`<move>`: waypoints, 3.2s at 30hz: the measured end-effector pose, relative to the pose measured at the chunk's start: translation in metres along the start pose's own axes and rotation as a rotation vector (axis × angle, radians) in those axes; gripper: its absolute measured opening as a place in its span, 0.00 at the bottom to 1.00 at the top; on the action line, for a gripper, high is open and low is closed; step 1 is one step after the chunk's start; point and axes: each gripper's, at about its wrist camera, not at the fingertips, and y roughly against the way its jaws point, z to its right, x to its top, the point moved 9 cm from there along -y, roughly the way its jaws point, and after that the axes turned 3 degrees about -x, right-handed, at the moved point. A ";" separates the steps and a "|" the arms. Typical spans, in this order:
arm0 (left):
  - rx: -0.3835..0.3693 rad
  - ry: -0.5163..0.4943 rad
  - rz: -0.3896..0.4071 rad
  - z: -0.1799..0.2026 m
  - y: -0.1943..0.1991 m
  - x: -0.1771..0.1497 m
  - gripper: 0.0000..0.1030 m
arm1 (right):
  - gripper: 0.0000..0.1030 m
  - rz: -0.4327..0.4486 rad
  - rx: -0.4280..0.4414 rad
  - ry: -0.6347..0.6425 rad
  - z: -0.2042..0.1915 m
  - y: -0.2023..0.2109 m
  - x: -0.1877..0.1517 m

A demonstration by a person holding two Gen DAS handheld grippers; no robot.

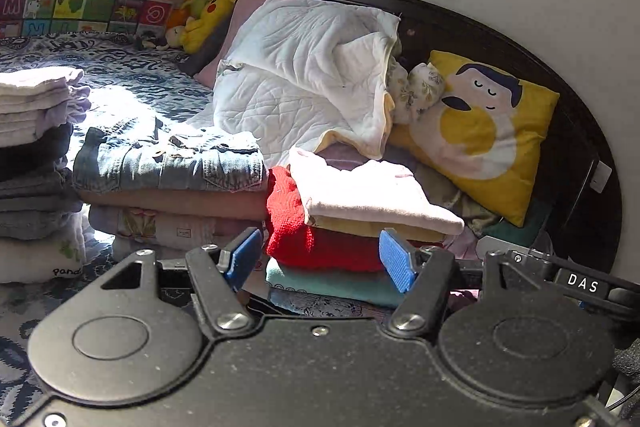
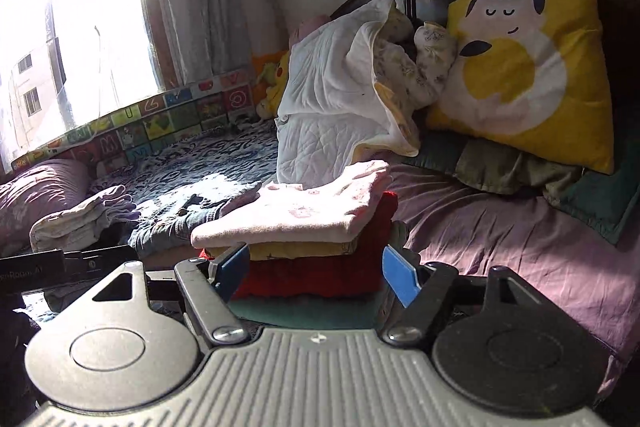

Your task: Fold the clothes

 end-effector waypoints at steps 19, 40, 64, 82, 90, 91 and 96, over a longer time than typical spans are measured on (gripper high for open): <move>-0.048 0.068 0.006 0.006 -0.060 0.033 0.13 | 0.11 0.009 0.087 0.064 -0.010 -0.028 0.029; 0.204 0.057 0.197 -0.068 0.300 0.010 0.10 | 0.10 -0.248 0.713 -0.027 -0.241 0.126 -0.059; 0.515 0.103 -0.076 -0.202 0.421 -0.136 0.35 | 0.86 -0.685 0.717 0.135 -0.281 0.152 -0.231; 0.764 0.174 -0.146 -0.226 0.607 -0.259 0.84 | 0.95 -0.320 0.313 1.082 -0.119 0.167 -0.110; 0.604 0.323 -0.079 -0.229 0.506 -0.251 0.84 | 0.80 -0.263 0.517 0.565 -0.212 0.142 -0.194; 0.589 0.326 -0.077 -0.230 0.492 -0.246 0.84 | 0.80 -0.288 0.522 0.531 -0.225 0.135 -0.207; 0.541 0.311 -0.070 -0.241 0.432 -0.219 0.82 | 0.67 -0.401 0.569 0.407 -0.289 0.106 -0.243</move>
